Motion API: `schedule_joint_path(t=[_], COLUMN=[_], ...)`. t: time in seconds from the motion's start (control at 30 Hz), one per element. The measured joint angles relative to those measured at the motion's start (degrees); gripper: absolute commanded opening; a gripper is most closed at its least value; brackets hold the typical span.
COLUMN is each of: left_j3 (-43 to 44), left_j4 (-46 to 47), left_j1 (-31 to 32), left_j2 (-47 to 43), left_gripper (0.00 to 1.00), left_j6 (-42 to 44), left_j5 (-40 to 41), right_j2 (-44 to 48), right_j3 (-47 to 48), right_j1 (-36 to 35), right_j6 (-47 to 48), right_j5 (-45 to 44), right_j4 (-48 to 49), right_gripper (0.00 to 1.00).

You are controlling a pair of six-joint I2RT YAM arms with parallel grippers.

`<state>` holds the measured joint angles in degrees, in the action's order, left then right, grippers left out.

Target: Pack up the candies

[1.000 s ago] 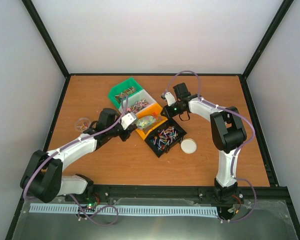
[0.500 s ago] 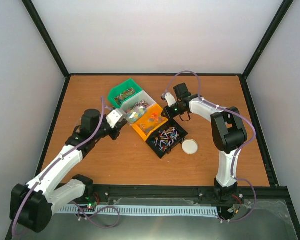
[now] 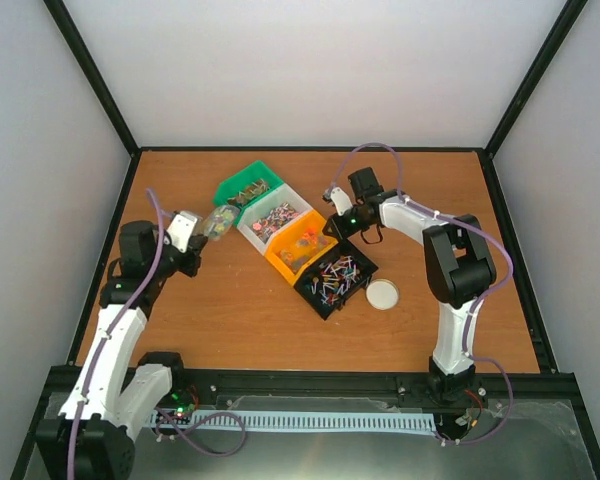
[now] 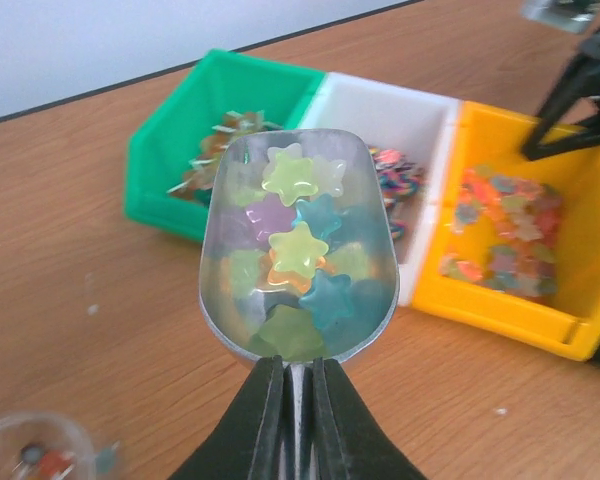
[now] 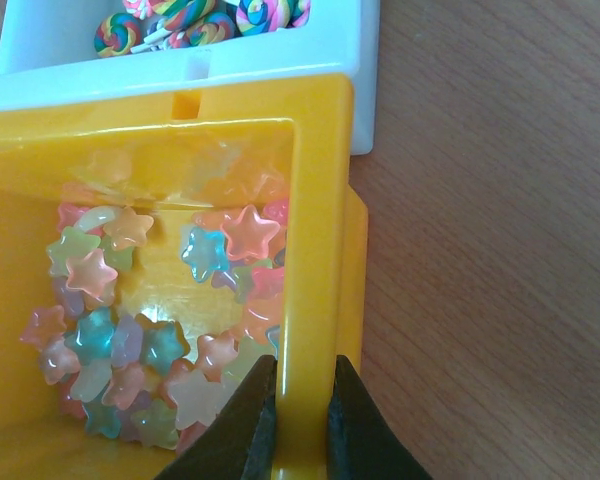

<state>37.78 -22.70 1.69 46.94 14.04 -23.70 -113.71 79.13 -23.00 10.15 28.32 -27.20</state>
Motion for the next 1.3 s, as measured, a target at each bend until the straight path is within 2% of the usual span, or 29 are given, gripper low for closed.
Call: schedule_joint_path(t=[0.3,0.67,0.87,1.3], left_j3=[1.2,3.0,3.1,4.1], left_j4=[-5.9,-15.8,-18.7,-21.1], left_j1=[-16.1,-30.2,-33.1,-33.3], left_j2=[-0.7,-0.6,1.7,6.2], left_gripper=[0.01,0.01,0.01,0.01], left_j6=[4.1,15.5,20.8,24.7], left_j5=[-2.4,-7.4,-7.3,-2.0], right_j2=[1.8,3.0,3.3,4.2], right_j3=[-3.1,-5.0,-5.4,-6.8], right_j1=[0.1,0.1,0.1,0.1], right_j6=[0.0,0.0,0.0,-0.1], right_j5=[1.7,2.6,2.8,3.3], right_j4=[1.0,1.3,1.3,1.8], right_gripper=[0.03,0.03,0.03,0.03])
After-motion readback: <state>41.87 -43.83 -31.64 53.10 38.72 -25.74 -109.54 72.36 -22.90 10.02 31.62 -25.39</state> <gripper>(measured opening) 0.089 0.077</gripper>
